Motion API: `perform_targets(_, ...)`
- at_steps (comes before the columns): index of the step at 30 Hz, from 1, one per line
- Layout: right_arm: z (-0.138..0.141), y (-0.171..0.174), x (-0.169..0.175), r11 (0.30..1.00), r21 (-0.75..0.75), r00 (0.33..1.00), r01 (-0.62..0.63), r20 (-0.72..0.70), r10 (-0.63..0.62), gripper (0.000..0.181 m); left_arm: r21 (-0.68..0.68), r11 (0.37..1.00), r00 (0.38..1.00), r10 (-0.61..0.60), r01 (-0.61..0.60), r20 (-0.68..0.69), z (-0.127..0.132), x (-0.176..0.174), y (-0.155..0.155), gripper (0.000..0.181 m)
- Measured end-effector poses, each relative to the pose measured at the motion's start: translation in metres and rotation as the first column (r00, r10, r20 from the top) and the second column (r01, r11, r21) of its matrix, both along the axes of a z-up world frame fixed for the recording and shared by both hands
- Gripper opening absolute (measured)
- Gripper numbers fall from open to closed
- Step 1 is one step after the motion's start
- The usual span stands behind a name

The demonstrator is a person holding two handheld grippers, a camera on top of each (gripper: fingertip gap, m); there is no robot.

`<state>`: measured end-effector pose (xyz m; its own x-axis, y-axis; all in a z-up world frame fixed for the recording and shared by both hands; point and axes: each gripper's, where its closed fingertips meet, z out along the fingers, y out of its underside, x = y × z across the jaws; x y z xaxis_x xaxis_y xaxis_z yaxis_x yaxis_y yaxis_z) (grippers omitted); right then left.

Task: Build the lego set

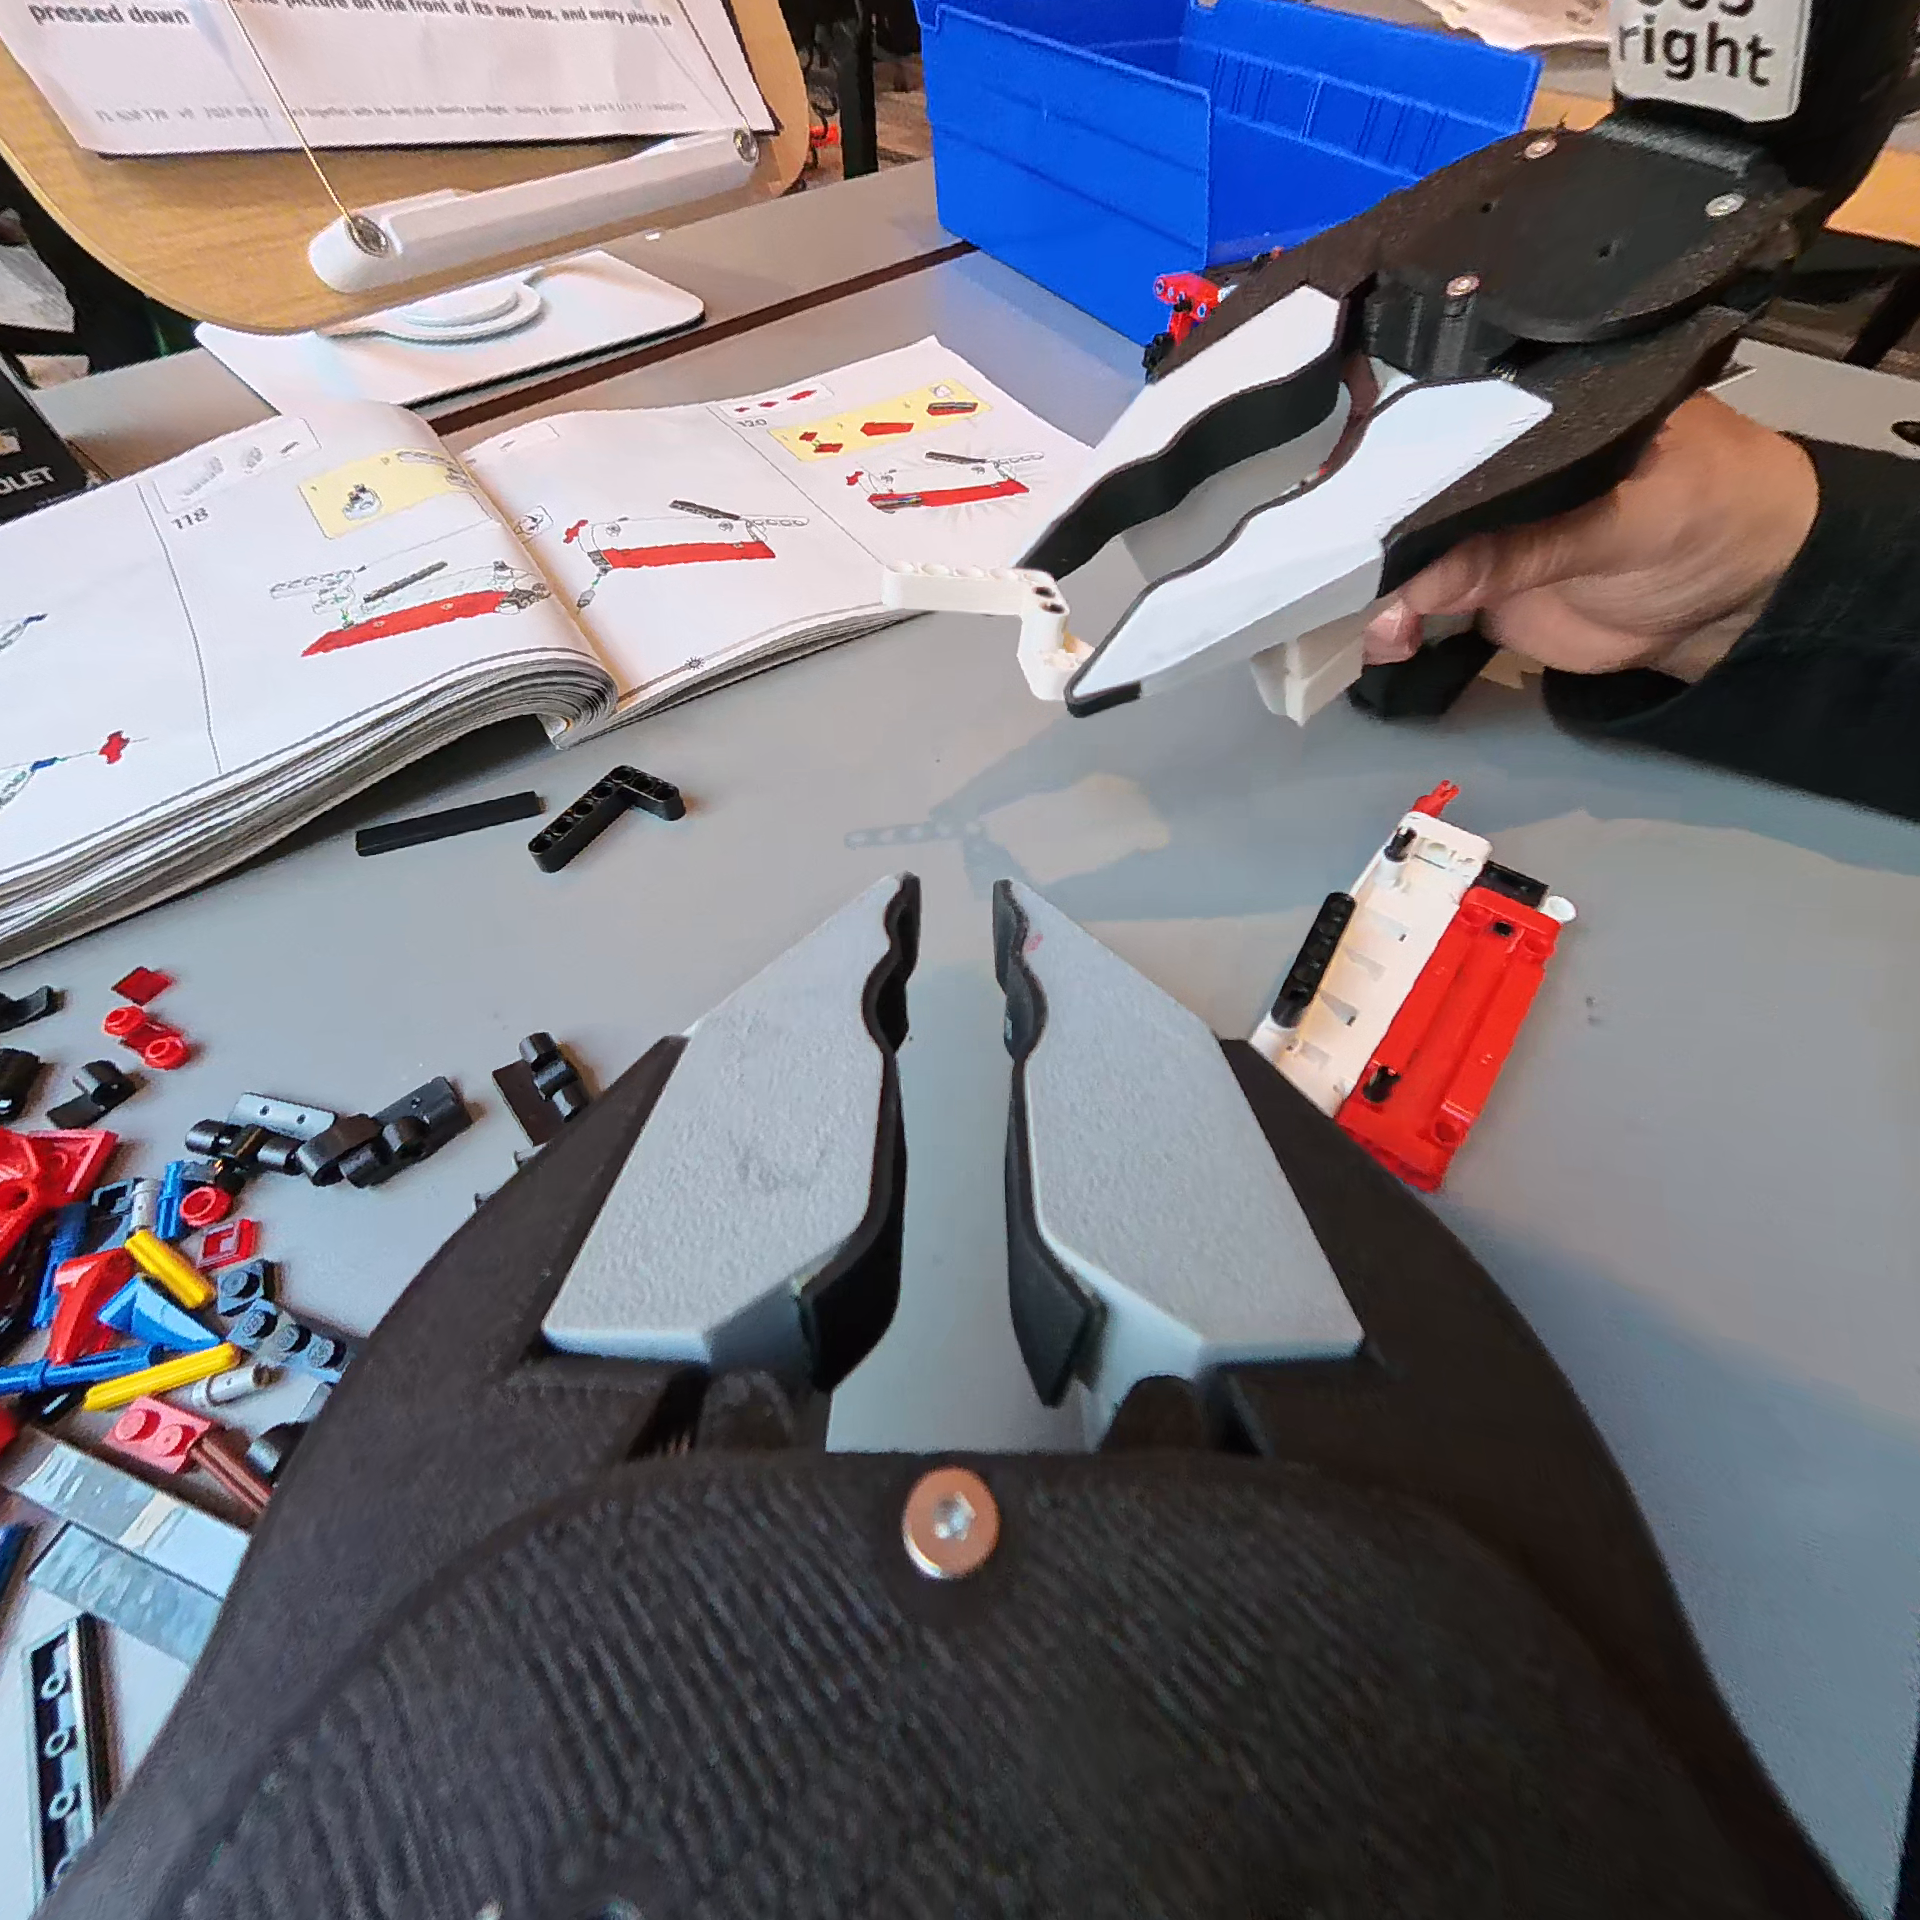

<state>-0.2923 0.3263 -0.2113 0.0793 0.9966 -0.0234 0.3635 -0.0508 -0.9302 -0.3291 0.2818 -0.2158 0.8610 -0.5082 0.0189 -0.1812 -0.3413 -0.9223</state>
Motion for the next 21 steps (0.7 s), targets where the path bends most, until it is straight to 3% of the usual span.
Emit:
perform_targets(14, 0.004, -0.002, 0.0, 0.994, -0.094, 0.997, -0.059, -0.05, 0.054, 0.036, -0.01, 1.0, 0.998, -0.027, 0.028, 0.064, 0.003, 0.001, 0.003, 0.011)
perform_targets(21, 0.006, -0.021, 0.001, 0.989, -0.004, 0.988, -0.149, -0.041, 0.148, 0.036, -0.014, 0.999, 0.998, -0.048, 0.049, 0.038, 0.001, 0.005, 0.001, 0.013)
